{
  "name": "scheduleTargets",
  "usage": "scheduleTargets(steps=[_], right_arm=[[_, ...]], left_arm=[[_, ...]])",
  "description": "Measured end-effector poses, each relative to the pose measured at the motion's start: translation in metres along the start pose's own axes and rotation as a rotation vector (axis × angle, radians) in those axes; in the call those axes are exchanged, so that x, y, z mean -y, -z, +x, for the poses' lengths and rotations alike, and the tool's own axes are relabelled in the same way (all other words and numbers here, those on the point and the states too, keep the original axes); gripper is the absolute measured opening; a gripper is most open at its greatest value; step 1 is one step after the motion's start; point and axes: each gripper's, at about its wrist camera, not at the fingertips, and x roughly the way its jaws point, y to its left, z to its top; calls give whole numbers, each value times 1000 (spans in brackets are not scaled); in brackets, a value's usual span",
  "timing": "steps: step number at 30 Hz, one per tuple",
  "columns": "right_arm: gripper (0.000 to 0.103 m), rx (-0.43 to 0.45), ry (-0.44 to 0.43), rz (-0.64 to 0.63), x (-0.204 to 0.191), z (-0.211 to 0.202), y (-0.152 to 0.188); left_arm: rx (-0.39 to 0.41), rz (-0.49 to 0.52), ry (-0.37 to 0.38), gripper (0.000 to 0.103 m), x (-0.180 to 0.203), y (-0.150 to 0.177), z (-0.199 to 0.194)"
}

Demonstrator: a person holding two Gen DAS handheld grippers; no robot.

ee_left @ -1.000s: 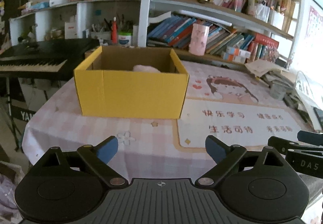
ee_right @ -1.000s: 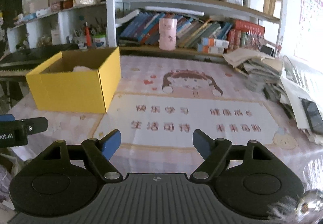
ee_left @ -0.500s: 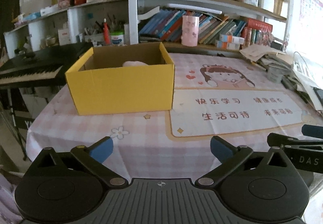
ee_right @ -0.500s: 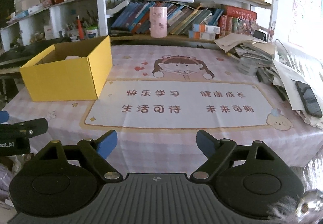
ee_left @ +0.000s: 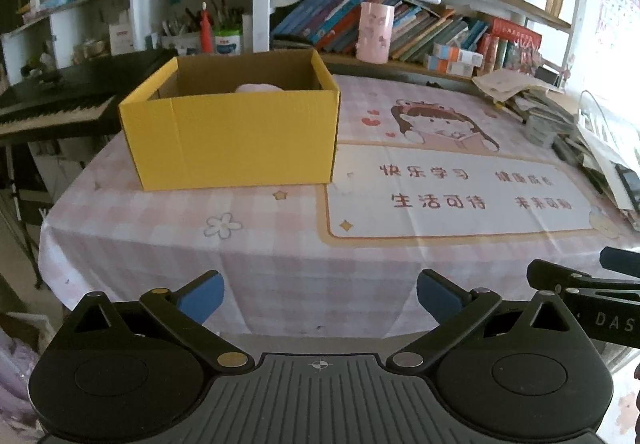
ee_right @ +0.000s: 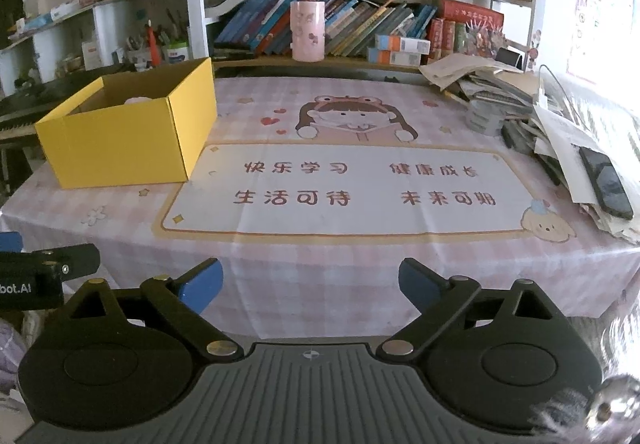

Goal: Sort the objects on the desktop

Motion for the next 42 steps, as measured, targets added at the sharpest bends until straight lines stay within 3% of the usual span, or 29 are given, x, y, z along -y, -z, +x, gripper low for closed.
scheduleTargets(steps=[42], right_arm=[[97, -46, -14, 0, -5, 11, 3]], left_arm=[[-49, 1, -11, 103, -2, 1, 7]])
